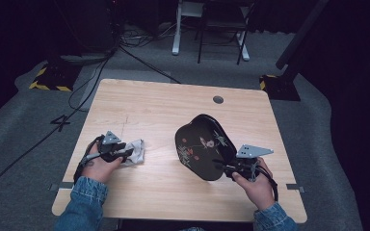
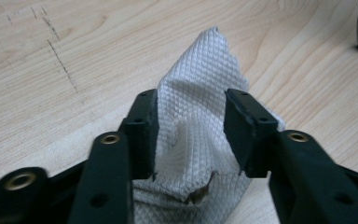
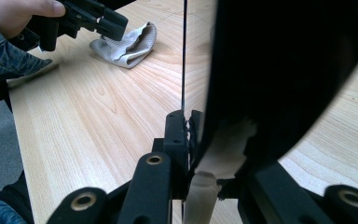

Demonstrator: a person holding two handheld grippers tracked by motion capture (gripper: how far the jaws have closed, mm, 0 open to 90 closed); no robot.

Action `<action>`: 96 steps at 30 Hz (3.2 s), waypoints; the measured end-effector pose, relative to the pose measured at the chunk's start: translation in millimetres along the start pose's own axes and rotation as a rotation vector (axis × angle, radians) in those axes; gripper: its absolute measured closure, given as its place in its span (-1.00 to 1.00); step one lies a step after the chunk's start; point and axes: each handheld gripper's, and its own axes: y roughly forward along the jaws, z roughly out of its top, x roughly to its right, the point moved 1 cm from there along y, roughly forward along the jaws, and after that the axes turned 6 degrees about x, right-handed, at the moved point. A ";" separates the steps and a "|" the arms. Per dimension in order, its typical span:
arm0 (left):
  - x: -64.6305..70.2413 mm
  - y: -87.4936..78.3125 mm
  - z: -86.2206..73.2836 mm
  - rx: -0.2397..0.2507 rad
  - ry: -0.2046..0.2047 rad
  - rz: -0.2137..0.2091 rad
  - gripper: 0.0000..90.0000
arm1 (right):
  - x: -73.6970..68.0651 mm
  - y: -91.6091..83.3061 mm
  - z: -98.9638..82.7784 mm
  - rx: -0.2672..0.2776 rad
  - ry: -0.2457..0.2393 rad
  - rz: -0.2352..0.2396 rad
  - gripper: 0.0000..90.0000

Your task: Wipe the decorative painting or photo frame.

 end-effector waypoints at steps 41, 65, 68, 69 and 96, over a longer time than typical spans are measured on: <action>97.7 49.1 93.0 0.161 0.126 -0.280 -0.18 | -29.5 -24.8 -9.4 0.042 -0.001 -0.209 0.37; 107.2 63.1 106.6 0.141 0.180 -0.325 -0.23 | -29.1 -29.5 -8.1 0.049 0.007 -0.261 0.68; 107.6 63.6 107.1 0.141 0.182 -0.325 -0.23 | -28.9 -29.4 -7.9 0.050 0.005 -0.262 0.69; 108.0 63.7 107.2 0.141 0.187 -0.322 -0.24 | -28.8 -29.4 -7.9 0.051 0.004 -0.262 0.69; 113.0 59.0 107.4 0.143 0.199 -0.245 0.07 | -27.1 -30.4 -6.6 0.056 0.022 -0.249 0.70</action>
